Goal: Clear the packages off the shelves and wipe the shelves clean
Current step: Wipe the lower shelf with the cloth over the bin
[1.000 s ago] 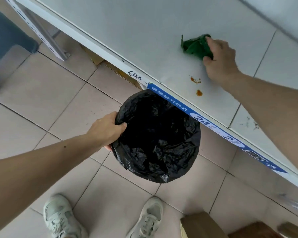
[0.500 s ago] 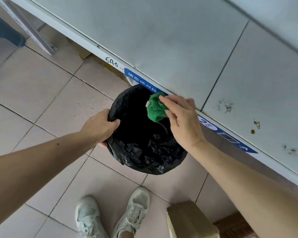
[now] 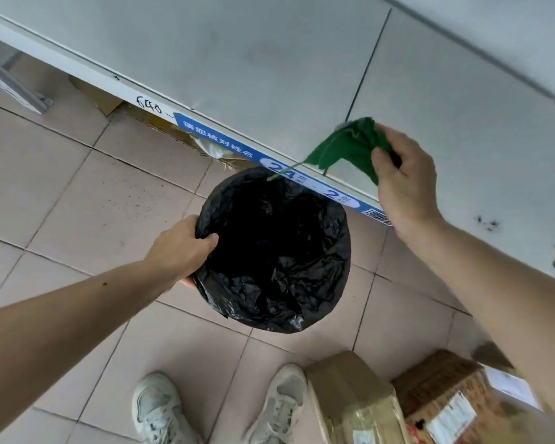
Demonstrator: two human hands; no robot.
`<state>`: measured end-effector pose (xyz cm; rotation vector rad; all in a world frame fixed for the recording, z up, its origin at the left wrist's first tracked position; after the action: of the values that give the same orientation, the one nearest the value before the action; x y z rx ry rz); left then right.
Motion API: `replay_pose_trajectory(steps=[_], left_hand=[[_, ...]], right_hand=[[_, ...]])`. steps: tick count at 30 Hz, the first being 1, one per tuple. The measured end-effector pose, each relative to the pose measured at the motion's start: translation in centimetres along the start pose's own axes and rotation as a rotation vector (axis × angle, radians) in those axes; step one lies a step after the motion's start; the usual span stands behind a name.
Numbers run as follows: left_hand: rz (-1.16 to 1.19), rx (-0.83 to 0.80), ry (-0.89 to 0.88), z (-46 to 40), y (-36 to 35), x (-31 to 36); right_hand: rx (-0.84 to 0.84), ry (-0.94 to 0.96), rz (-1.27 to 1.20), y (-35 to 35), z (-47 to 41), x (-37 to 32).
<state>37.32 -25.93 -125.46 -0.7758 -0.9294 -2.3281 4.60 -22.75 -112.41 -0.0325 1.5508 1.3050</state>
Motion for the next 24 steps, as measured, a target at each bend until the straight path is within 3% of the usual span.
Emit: replay_pose_trajectory(steps=[4,11,20,24], left_hand=[[0.022,-0.025,-0.005,0.0,-3.2,1.1],[0.059,-0.019,0.002,-0.3,-8.0,1.9],[0.068,0.017,0.016,0.8,-9.4,2.7],[0.051,0.012,0.013,1.6,-9.6,3.4]], right_hand=[[0.133,-0.059,-0.055,3.2,-6.2,1.3],[-0.053,0.004,0.341,-1.0,-12.0,4.8],[-0.095,0.427,0.231,-3.0,5.1,5.5],[-0.116,0.379,0.179,-2.3,7.8,7.4]])
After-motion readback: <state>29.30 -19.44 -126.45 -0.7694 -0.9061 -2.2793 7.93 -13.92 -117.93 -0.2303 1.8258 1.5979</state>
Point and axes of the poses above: each hand's wrist, its own z-axis away from the middle knuckle, its own y-axis out of the back of the hand, x = y × z, the point moved 9 cm from there along -z, towards the middle knuckle, and after that the axes turned 12 degrees about -y, right-handed, at the moved point
